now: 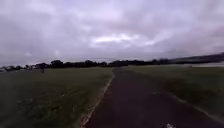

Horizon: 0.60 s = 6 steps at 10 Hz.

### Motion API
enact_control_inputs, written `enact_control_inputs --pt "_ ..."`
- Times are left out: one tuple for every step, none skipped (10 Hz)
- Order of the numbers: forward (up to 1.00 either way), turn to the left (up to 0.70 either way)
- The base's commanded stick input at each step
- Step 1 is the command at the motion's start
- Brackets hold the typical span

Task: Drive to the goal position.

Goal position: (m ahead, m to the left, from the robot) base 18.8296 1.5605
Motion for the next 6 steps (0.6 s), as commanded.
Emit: enact_control_inputs --pt "0.85 0.00" --pt "0.85 0.00" --pt "0.85 0.00" --pt "0.85 0.00" --pt "0.85 -0.34" --pt "0.85 -0.34"
